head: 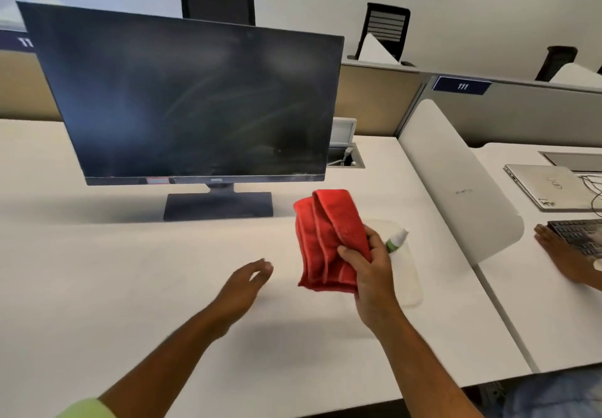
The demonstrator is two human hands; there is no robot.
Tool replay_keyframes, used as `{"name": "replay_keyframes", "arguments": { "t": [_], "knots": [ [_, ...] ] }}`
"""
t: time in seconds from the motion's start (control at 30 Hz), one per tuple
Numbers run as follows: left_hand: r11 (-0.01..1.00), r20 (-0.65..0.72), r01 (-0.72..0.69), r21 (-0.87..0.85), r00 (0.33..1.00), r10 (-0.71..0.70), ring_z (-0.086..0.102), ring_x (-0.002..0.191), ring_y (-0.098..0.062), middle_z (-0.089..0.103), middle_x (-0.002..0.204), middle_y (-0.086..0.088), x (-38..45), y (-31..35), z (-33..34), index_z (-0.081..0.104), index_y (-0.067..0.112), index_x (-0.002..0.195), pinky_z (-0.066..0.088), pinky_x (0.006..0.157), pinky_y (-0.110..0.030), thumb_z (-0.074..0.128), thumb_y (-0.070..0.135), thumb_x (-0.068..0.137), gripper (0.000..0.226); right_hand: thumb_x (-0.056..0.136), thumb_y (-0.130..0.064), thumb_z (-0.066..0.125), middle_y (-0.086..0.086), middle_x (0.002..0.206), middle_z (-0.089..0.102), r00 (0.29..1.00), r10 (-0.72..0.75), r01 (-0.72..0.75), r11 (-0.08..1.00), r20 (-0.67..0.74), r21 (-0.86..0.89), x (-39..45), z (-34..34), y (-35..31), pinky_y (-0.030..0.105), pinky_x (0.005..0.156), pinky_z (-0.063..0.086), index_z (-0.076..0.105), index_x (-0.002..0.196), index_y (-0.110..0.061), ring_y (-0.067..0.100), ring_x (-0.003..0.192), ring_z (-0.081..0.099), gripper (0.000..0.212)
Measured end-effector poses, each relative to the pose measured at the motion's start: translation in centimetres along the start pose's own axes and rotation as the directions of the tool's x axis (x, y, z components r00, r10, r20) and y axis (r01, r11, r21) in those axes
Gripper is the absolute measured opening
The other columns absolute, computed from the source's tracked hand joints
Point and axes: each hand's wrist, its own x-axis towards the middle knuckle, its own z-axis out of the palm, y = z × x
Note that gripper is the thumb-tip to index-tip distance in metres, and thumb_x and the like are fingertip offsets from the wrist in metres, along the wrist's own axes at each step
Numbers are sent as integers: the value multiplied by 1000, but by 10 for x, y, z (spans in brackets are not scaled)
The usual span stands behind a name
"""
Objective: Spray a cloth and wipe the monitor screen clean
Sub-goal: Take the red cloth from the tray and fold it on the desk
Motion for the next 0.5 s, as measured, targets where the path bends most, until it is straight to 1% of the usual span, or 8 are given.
{"name": "replay_keyframes", "arguments": {
  "t": [0.07,0.1,0.17,0.23,0.3,0.37,0.43,0.5],
  "knots": [
    [962,48,17,-271,999,-4,43,145,-17,49,156,4,-2,21,-1,54,24,146,33,120,-37,42,56,103,55,93,0,70,2,119,78,986,136,-146,983,92,113,-3,16,14,40,92,62,66,130,-24,24,107,75,44],
    [932,90,25,-361,996,9,48,142,-18,55,152,2,-3,28,-3,57,23,144,35,120,-37,39,54,105,53,94,1,69,8,122,77,973,187,-207,968,137,145,-4,22,21,42,91,62,66,130,-20,28,107,75,42],
    [888,162,40,-458,986,39,63,128,-21,69,135,-3,-6,35,-6,62,20,137,47,112,-39,36,51,107,51,93,-2,69,15,126,75,941,259,-292,947,219,133,-7,32,34,42,89,63,65,133,-16,33,110,75,42],
    [875,159,39,-483,986,44,69,118,-25,73,127,-5,-7,34,-9,60,22,136,55,103,-42,42,50,106,45,94,-8,72,12,129,75,912,298,-319,947,283,33,-11,37,46,44,93,63,63,136,-19,33,114,75,45],
    [883,103,26,-469,994,25,70,115,-24,71,128,0,-9,28,-13,53,31,139,59,97,-43,54,49,101,42,95,-18,77,5,132,74,903,295,-272,955,313,-114,-14,41,53,45,101,62,60,138,-26,31,120,73,47],
    [903,43,5,-430,999,15,71,109,-20,69,128,5,-11,21,-17,49,39,136,62,86,-36,65,46,95,45,91,-40,82,-7,142,66,904,278,-209,950,326,-230,-18,49,56,41,108,57,51,148,-33,24,129,68,66],
    [924,6,-27,-381,999,32,71,107,-20,67,127,8,-13,15,-18,48,46,129,61,81,-29,73,48,86,50,89,-60,76,-17,151,50,896,281,-185,940,344,-286,-22,60,56,36,111,51,33,161,-38,16,136,57,86],
    [944,-22,-77,-322,997,74,69,108,-20,66,125,11,-13,13,-17,48,48,126,59,78,-23,75,55,77,56,91,-65,68,-18,153,45,883,277,-161,937,379,-310,-25,74,57,36,111,50,27,163,-39,16,138,53,87]
  ]
}}
